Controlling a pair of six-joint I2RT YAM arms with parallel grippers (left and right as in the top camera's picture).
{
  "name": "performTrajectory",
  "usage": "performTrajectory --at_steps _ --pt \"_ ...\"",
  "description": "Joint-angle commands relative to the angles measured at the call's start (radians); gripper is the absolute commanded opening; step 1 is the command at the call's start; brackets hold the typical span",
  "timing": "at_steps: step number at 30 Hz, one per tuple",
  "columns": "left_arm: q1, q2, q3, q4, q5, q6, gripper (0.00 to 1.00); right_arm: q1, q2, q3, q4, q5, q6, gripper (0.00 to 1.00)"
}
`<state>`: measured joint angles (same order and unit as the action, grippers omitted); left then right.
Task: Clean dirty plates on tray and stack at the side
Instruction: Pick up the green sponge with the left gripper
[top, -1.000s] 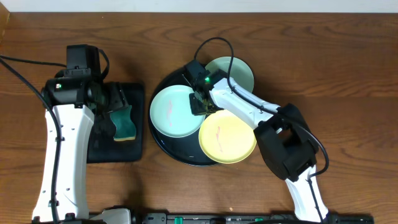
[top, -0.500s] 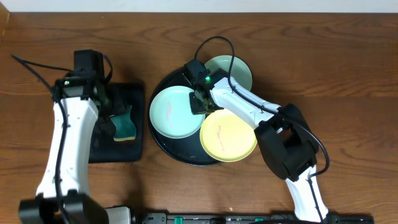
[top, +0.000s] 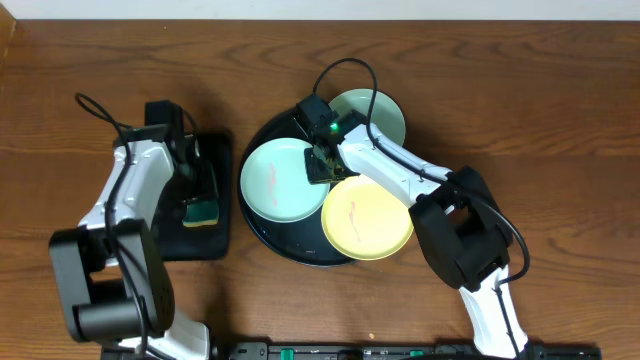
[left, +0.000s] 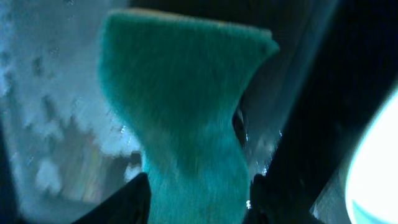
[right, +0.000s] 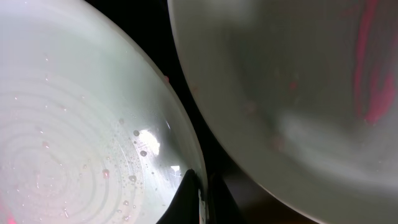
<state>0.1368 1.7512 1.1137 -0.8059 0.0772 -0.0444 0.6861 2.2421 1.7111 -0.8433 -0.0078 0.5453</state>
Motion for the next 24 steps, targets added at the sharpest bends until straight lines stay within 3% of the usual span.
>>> performTrajectory --at_steps 1,4,10,15,24 --pt "0.006 0.022 -0.040 0.042 0.008 0.019 0.49 0.010 0.042 -0.007 0.005 0.018 -0.009 0.01" --pt "0.006 0.032 -0.066 0.093 0.004 0.018 0.40 0.010 0.042 -0.007 0.005 0.018 -0.012 0.01" --pt "0.006 0.042 -0.101 0.161 -0.003 0.018 0.35 0.010 0.042 -0.007 0.006 0.018 -0.012 0.01" --pt "0.006 0.042 -0.116 0.187 -0.003 0.018 0.08 0.010 0.042 -0.007 0.006 0.018 -0.012 0.01" --pt "0.006 -0.024 -0.066 0.146 -0.002 0.017 0.07 0.010 0.042 -0.007 0.008 0.018 -0.012 0.01"
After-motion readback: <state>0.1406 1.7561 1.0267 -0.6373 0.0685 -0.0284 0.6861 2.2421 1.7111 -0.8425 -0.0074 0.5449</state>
